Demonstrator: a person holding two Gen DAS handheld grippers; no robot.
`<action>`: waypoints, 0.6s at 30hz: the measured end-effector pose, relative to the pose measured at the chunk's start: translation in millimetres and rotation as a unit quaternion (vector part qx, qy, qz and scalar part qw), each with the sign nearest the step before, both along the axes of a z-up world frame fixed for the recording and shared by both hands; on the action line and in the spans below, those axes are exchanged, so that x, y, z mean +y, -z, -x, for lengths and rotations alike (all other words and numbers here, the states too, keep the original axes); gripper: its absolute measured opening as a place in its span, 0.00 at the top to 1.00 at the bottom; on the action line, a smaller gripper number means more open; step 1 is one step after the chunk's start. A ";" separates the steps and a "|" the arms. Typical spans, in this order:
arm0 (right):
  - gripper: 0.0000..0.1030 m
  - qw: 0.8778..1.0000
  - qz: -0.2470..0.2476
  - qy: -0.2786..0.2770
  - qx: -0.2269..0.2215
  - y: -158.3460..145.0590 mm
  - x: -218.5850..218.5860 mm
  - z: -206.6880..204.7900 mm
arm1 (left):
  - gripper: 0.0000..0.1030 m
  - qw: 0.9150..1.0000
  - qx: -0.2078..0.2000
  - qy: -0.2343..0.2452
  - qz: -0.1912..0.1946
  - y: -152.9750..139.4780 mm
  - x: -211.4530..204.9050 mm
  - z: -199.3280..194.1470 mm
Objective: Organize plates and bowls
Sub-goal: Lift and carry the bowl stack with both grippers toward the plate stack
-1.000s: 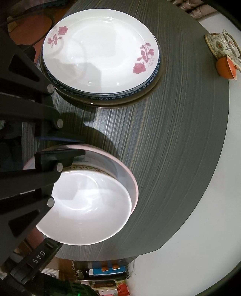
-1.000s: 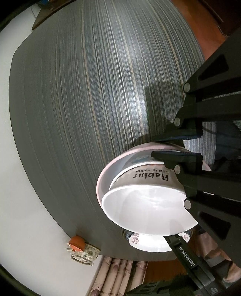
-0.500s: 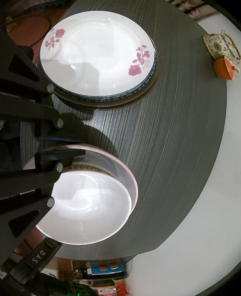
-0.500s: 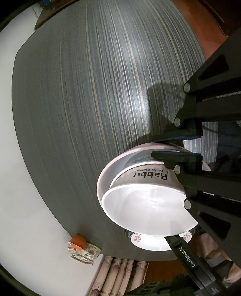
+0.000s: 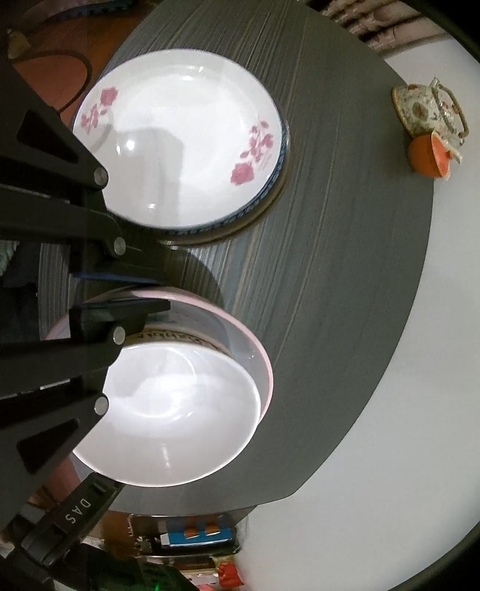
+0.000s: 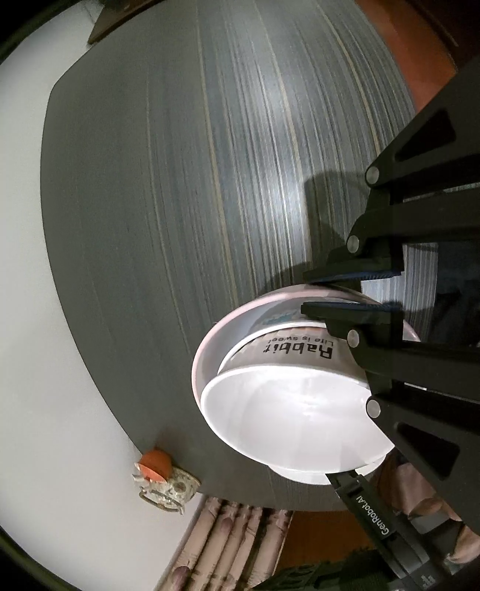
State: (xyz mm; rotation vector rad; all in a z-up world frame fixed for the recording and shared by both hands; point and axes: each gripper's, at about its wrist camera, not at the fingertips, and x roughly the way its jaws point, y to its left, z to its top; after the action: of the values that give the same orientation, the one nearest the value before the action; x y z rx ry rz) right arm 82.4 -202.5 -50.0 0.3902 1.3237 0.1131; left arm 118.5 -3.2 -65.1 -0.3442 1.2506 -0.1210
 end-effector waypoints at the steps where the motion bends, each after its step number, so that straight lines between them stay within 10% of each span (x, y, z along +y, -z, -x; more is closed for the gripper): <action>1: 0.89 1.000 0.000 -0.004 -0.003 -2.7 3.5 -1.2 | 0.94 1.000 -0.002 -0.003 0.000 -1.8 3.5 0.4; 18: 0.89 0.995 -0.016 -0.092 -0.028 -32.4 91.0 -20.7 | 0.94 0.995 -0.027 -0.092 -0.013 -30.7 94.5 19.9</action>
State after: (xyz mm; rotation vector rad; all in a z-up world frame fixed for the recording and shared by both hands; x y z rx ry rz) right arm 103.1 -111.5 -17.6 0.2900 1.3017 0.2980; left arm 98.6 91.3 -34.4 -0.4285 1.1594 0.0431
